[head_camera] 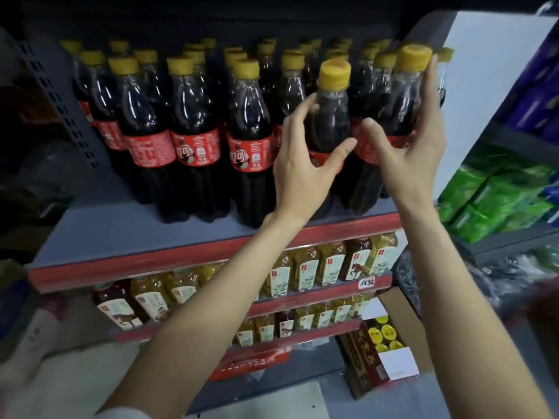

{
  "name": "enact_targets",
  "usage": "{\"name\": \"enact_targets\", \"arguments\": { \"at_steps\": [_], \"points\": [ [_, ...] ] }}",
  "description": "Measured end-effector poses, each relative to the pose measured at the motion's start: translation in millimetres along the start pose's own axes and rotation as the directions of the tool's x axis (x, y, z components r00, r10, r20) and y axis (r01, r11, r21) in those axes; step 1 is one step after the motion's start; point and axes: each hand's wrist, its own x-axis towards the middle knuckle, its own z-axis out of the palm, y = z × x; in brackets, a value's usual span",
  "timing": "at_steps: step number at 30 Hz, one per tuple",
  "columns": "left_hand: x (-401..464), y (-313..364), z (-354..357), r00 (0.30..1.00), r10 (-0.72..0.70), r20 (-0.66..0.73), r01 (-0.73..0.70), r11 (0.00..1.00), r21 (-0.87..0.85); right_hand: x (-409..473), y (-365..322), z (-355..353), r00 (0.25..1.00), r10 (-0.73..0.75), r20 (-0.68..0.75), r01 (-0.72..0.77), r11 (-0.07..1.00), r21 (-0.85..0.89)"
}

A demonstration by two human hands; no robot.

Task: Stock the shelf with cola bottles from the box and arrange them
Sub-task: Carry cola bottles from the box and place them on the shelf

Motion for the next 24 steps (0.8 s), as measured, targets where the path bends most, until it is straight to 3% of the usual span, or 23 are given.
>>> {"name": "enact_targets", "arguments": {
  "at_steps": [4,10,14,18,24],
  "points": [
    [1.1,-1.5,20.2,0.998,-0.015,-0.058,0.021,0.994,0.104,9.9,14.8,0.8,0.999,0.031,0.011,-0.032,0.996,0.082],
    [9.2,-9.7,24.4,0.999,-0.022,-0.028,0.029,0.962,0.27,-0.6,25.1,10.0,0.997,0.024,0.073,-0.034,0.991,0.13],
    [10.3,-12.4,25.1,0.999,0.021,-0.044,0.0,0.902,0.432,3.4,29.3,13.7,0.99,-0.006,0.138,0.004,1.0,0.018],
    [7.2,-12.0,21.6,0.996,0.085,-0.042,-0.043,0.799,0.599,2.1,37.3,17.1,0.985,-0.039,0.167,0.078,0.97,-0.232],
    [-0.7,-5.1,16.9,0.997,0.08,0.006,-0.067,0.8,0.597,-11.0,44.8,17.1,0.981,-0.012,0.195,0.038,0.99,-0.133]
  ]
}}
